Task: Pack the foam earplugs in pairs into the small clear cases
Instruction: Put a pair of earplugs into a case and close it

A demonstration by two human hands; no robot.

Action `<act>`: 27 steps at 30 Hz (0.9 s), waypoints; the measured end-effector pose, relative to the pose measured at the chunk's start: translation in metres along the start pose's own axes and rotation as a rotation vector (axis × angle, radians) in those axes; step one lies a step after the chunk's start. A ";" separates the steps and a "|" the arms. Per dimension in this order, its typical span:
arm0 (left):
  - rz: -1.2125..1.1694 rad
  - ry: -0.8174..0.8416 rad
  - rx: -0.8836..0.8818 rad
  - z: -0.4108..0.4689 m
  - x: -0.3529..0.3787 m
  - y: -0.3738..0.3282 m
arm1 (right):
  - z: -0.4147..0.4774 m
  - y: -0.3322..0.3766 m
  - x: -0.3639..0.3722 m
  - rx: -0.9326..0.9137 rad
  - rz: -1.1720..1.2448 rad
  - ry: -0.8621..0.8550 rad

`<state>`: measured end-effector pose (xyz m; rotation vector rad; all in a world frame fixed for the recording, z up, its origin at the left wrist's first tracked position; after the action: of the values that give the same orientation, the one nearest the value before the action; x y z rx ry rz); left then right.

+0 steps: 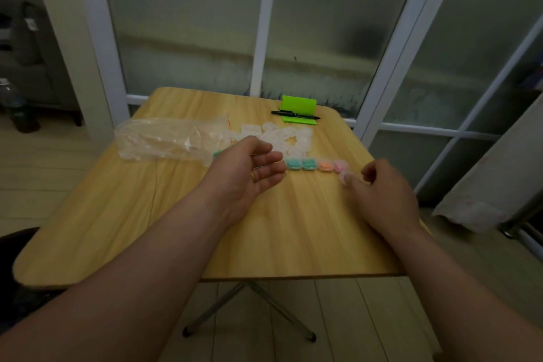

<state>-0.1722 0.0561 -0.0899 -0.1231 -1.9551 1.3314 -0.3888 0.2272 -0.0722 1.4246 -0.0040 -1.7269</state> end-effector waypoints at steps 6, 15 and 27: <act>0.021 -0.083 0.039 0.005 -0.019 -0.019 | 0.020 0.045 0.013 -0.087 0.095 0.075; 0.046 -0.110 0.097 0.005 -0.034 -0.044 | 0.082 0.125 0.071 -0.233 -0.275 0.282; 0.047 -0.079 0.099 0.001 -0.036 -0.054 | 0.104 0.134 0.109 -0.214 -0.543 0.404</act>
<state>-0.1300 0.0147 -0.0640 -0.0695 -1.9582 1.4807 -0.3862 0.0261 -0.0556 1.6821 0.8288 -1.7487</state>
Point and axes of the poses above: each hand's wrist, its own z-axis towards the middle knuckle, its own x-axis out of the palm, y = z × x, the point moved 9 cm from there along z, towards the middle knuckle, and after that the axes turned 4 degrees about x, right-handed, at the moved point
